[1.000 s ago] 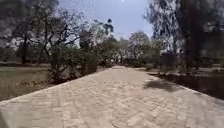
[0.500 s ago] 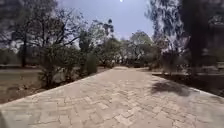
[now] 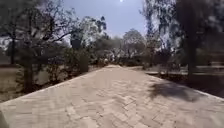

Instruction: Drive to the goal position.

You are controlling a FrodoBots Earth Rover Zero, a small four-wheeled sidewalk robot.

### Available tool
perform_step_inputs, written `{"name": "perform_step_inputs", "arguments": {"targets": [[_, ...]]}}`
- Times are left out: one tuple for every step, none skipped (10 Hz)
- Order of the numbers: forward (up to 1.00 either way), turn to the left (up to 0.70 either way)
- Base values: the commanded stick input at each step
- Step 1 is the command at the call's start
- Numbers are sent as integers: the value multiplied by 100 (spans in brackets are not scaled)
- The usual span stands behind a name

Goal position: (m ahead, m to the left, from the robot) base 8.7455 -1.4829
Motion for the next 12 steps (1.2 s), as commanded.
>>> {"name": "perform_step_inputs", "arguments": {"targets": [[85, 0], [85, 0], [85, 0], [85, 0], [85, 0], [85, 0], [85, 0], [85, 0], [85, 0], [85, 0], [85, 0], [85, 0]]}}
